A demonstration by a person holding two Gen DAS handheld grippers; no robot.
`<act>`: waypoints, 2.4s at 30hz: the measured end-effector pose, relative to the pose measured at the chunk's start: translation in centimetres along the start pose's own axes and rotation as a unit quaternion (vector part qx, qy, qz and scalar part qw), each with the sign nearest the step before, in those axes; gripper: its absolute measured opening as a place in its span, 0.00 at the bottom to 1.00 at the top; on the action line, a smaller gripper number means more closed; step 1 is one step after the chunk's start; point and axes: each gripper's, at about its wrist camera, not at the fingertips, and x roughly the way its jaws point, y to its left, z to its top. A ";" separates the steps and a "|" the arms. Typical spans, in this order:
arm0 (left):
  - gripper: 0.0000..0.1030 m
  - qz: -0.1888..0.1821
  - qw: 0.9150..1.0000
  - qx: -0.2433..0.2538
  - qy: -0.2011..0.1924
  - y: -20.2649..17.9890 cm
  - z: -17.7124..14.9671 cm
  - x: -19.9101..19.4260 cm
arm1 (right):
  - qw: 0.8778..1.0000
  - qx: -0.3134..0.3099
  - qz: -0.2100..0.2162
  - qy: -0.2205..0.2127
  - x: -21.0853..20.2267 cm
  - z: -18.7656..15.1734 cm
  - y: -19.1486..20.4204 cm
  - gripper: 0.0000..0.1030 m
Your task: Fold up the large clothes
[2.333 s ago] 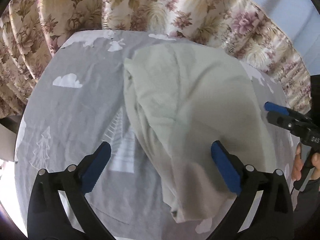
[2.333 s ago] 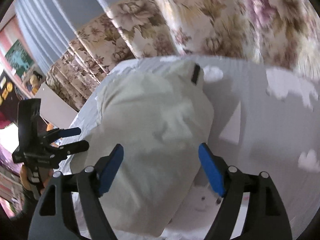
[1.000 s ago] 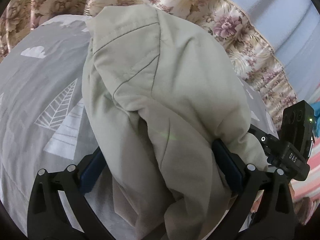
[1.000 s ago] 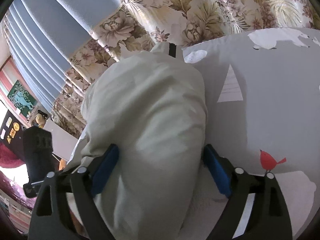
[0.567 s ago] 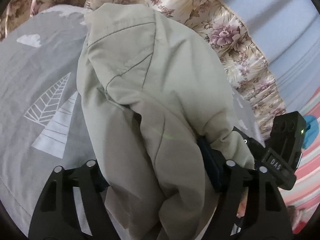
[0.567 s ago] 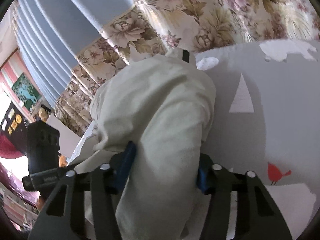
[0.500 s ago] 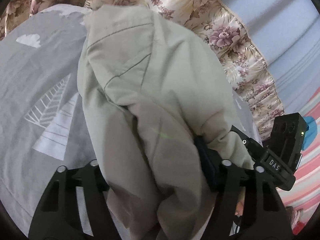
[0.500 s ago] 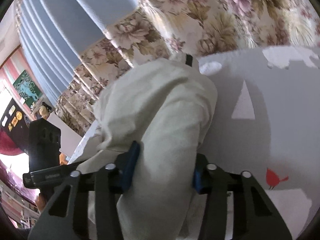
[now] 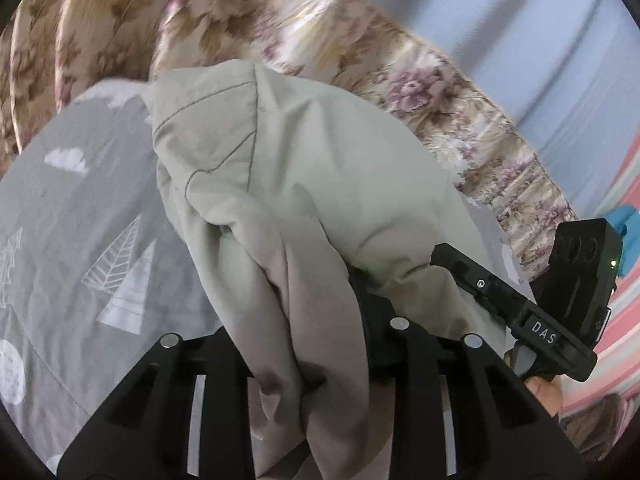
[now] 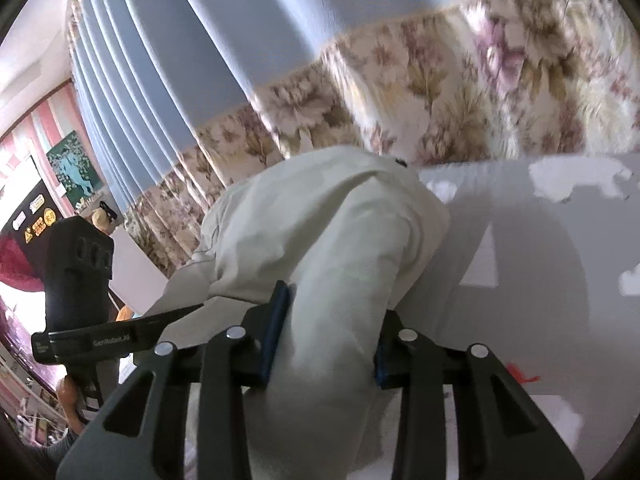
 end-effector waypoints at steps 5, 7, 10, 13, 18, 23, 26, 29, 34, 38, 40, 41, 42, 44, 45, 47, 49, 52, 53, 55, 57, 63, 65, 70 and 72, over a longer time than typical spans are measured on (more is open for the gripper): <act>0.27 -0.026 0.999 0.030 -0.013 -4.7 -0.6 -1.4 | 0.999 -0.025 -0.024 -0.042 -6.5 -0.1 0.0 0.34; 0.27 -0.032 0.998 0.051 -0.016 -6.9 -1.5 -1.5 | 0.998 -0.027 -0.037 -0.050 -9.2 -0.7 -0.8 0.34; 0.27 -0.040 0.995 0.087 -0.006 -10.5 -3.6 -0.6 | 0.997 -0.028 -0.059 -0.043 -12.4 -2.0 -2.7 0.34; 0.26 -0.037 0.992 0.118 0.019 -13.2 -6.1 1.6 | 0.995 -0.033 -0.097 -0.016 -14.3 -3.6 -5.1 0.34; 0.28 0.016 0.985 0.168 0.035 -15.5 -10.1 5.0 | 0.986 -0.055 -0.153 0.036 -14.3 -6.7 -8.5 0.34; 0.45 0.063 0.978 0.199 0.022 -16.0 -10.9 4.8 | 0.978 -0.063 -0.191 0.061 -13.7 -7.3 -8.5 0.35; 0.52 0.087 0.975 0.203 0.027 -16.3 -10.7 4.9 | 0.975 -0.057 -0.204 0.071 -13.7 -7.1 -8.1 0.39; 0.69 0.103 0.975 0.191 0.039 -16.3 -10.2 4.3 | 0.974 -0.043 -0.209 0.075 -15.2 -7.5 -7.9 0.53; 0.97 0.162 0.968 0.192 0.018 -16.4 -10.2 0.9 | 0.966 -0.057 -0.242 0.063 -19.1 -7.5 -5.5 0.80; 0.97 0.191 0.967 0.168 0.018 -15.8 -10.3 -1.8 | 0.960 -0.079 -0.265 0.042 -21.4 -8.0 -2.6 0.85; 0.97 0.201 0.967 0.156 0.008 -15.5 -10.6 -3.6 | 0.961 -0.086 -0.261 0.027 -22.6 -8.1 -0.8 0.85; 0.97 0.207 0.966 0.155 0.000 -15.6 -10.8 -4.5 | 0.962 -0.089 -0.257 0.018 -23.2 -8.2 0.1 0.86; 0.97 0.216 0.964 0.155 -0.013 -15.7 -10.9 -5.7 | 0.963 -0.089 -0.253 0.008 -24.0 -8.3 0.9 0.87; 0.97 0.230 0.959 0.160 -0.041 -16.4 -11.2 -8.1 | 0.964 -0.086 -0.252 -0.003 -24.8 -8.3 2.0 0.87; 0.97 0.235 0.957 0.160 -0.053 -16.7 -11.4 -9.3 | 0.964 -0.086 -0.253 -0.007 -25.2 -8.2 2.5 0.87; 0.97 0.243 0.955 0.158 -0.071 -17.3 -11.6 -11.3 | 0.958 -0.090 -0.272 -0.010 -25.8 -8.1 3.7 0.88; 0.97 0.248 0.952 0.160 -0.086 -18.0 -12.0 -13.1 | 0.951 -0.093 -0.296 -0.016 -26.3 -7.9 4.7 0.88; 0.97 0.266 0.944 0.164 -0.106 -19.1 -12.8 -15.5 | 0.947 -0.093 -0.306 -0.030 -27.5 -7.9 6.1 0.88; 0.97 0.270 0.943 0.163 -0.107 -19.3 -12.9 -15.8 | 0.945 -0.092 -0.311 -0.035 -27.9 -7.9 6.4 0.88; 0.97 0.260 0.947 0.155 -0.104 -19.6 -13.2 -16.6 | 0.941 -0.095 -0.321 -0.046 -28.5 -7.9 7.3 0.89; 0.97 0.245 0.953 0.148 -0.103 -19.6 -13.5 -17.3 | 0.940 -0.093 -0.325 -0.052 -29.1 -7.9 7.9 0.89; 0.97 0.263 0.946 0.133 -0.139 -19.7 -14.2 -19.0 | 0.926 -0.092 -0.357 -0.080 -31.0 -8.2 9.6 0.98; 0.97 0.267 0.944 0.129 -0.143 -19.7 -14.4 -19.4 | 0.924 -0.089 -0.363 -0.083 -31.4 -8.2 9.8 0.98; 0.97 0.292 0.936 0.129 -0.149 -19.8 -15.0 -19.9 | 0.929 -0.079 -0.353 -0.077 -31.9 -8.9 10.3 0.98; 0.97 0.292 0.935 0.130 -0.151 -19.9 -15.2 -20.0 | 0.931 -0.078 -0.350 -0.076 -32.0 -9.3 10.4 0.98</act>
